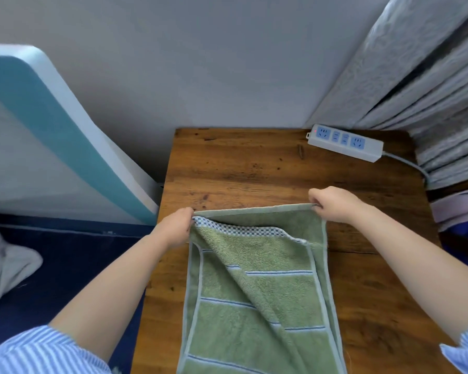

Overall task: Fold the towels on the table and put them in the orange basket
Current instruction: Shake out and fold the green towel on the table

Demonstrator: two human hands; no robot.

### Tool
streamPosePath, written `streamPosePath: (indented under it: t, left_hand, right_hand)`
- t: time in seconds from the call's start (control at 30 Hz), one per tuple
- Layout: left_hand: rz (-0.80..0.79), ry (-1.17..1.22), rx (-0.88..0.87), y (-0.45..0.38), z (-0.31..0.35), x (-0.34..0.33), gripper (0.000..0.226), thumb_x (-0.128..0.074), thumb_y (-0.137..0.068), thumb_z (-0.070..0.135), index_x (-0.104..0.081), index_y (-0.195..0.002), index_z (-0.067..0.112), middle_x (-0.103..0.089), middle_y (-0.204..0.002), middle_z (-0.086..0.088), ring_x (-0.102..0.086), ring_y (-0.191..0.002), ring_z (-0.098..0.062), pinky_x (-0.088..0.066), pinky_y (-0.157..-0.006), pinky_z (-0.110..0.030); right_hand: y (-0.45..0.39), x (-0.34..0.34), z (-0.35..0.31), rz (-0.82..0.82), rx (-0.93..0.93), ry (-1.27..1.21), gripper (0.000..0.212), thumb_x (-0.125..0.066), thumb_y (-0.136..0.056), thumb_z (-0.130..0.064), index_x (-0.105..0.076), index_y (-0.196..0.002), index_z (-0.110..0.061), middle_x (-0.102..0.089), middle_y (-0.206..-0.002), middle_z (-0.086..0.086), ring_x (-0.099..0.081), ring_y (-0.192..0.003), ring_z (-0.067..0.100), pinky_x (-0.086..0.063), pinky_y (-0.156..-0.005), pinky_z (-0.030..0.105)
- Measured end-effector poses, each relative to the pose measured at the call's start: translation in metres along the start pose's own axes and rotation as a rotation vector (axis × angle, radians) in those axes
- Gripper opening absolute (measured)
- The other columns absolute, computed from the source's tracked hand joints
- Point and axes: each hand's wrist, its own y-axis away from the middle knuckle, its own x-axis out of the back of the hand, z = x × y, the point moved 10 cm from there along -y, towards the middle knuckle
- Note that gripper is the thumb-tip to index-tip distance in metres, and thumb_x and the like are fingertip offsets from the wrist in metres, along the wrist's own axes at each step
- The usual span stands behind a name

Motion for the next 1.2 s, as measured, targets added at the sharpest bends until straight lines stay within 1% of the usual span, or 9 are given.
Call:
streamPosePath:
  t: [0.17,0.33,0.47,0.6,0.83,0.9,0.97,1.07,1.2]
  left_hand:
    - [0.048,0.029,0.069,0.004,0.004,-0.007,0.024,-0.04,-0.085,-0.007,-0.04,-0.102,0.011,-0.051,-0.104,-0.011,-0.055,-0.084,-0.028,-0.042,-0.066,-0.035]
    - [0.084,-0.023,0.053,0.0,0.012,-0.009,0.021,-0.04,-0.088,-0.006,-0.037,-0.091,0.015,-0.052,-0.098,-0.01,-0.05,-0.076,-0.026,-0.04,-0.063,-0.034]
    - [0.085,-0.098,0.039,-0.003,0.012,-0.006,0.02,-0.04,-0.09,-0.002,-0.033,-0.088,0.017,-0.053,-0.096,-0.01,-0.048,-0.072,-0.025,-0.037,-0.06,-0.033]
    - [0.071,-0.142,0.047,-0.004,0.014,-0.004,0.023,-0.04,-0.086,-0.004,-0.032,-0.091,0.016,-0.053,-0.102,-0.01,-0.045,-0.07,-0.025,-0.036,-0.058,-0.034]
    - [0.073,-0.127,0.06,-0.013,0.02,-0.009,0.018,-0.032,-0.09,0.0,-0.038,-0.104,0.009,-0.053,-0.105,-0.012,-0.04,-0.072,-0.024,-0.035,-0.063,-0.033]
    - [0.057,-0.145,0.068,-0.017,0.019,-0.012,0.021,-0.032,-0.089,-0.001,-0.038,-0.106,0.009,-0.053,-0.107,-0.012,-0.044,-0.075,-0.024,-0.036,-0.063,-0.033]
    - [0.039,-0.185,0.068,-0.021,0.017,-0.015,0.024,-0.033,-0.089,-0.001,-0.037,-0.11,0.009,-0.054,-0.109,-0.012,-0.052,-0.082,-0.027,-0.038,-0.063,-0.033]
    - [0.004,-0.239,0.065,-0.027,0.014,-0.022,0.027,-0.034,-0.09,0.001,-0.036,-0.116,0.008,-0.055,-0.111,-0.013,-0.057,-0.09,-0.029,-0.039,-0.063,-0.033]
    - [-0.046,-0.265,0.078,-0.035,0.009,-0.027,0.03,-0.036,-0.09,0.003,-0.036,-0.12,0.008,-0.055,-0.114,-0.012,-0.058,-0.097,-0.03,-0.04,-0.066,-0.034]
  right_hand:
    - [0.008,-0.012,0.009,0.227,-0.117,-0.026,0.03,-0.046,-0.093,-0.024,-0.053,-0.118,-0.009,-0.061,-0.114,0.009,-0.055,-0.105,0.027,-0.046,-0.084,0.037]
    - [0.01,-0.066,-0.029,0.048,-0.05,-0.165,0.034,-0.052,-0.091,-0.028,-0.054,-0.12,-0.011,-0.059,-0.119,0.008,-0.053,-0.111,0.023,-0.049,-0.09,0.036]
    - [0.007,-0.079,-0.025,0.062,-0.149,-0.205,0.026,-0.052,-0.089,-0.012,-0.057,-0.115,-0.008,-0.057,-0.119,0.011,-0.047,-0.116,0.027,-0.042,-0.095,0.038]
    - [0.003,-0.074,-0.023,0.084,-0.081,-0.192,0.042,-0.052,-0.089,-0.012,-0.046,-0.13,-0.015,-0.048,-0.13,0.006,-0.037,-0.125,0.024,-0.035,-0.102,0.037]
    - [-0.003,-0.065,-0.015,0.04,-0.121,-0.192,0.018,-0.052,-0.083,-0.005,-0.063,-0.097,-0.01,-0.055,-0.105,0.007,-0.045,-0.11,0.024,-0.037,-0.092,0.034]
    - [-0.003,-0.053,-0.007,0.075,-0.118,-0.267,0.004,-0.055,-0.085,-0.012,-0.058,-0.086,-0.011,-0.053,-0.097,0.007,-0.045,-0.098,0.021,-0.037,-0.08,0.03]
    - [-0.004,-0.041,0.003,0.123,-0.135,-0.358,0.008,-0.056,-0.086,-0.016,-0.056,-0.08,-0.01,-0.059,-0.093,0.009,-0.047,-0.083,0.019,-0.035,-0.068,0.027]
    - [-0.008,-0.028,0.021,0.221,-0.177,-0.441,0.009,-0.056,-0.087,-0.012,-0.058,-0.082,-0.006,-0.062,-0.092,0.014,-0.048,-0.079,0.02,-0.031,-0.064,0.026]
    - [-0.021,-0.027,0.033,0.253,-0.216,-0.459,0.012,-0.058,-0.086,-0.008,-0.064,-0.092,0.001,-0.061,-0.097,0.017,-0.054,-0.093,0.027,-0.027,-0.066,0.025]
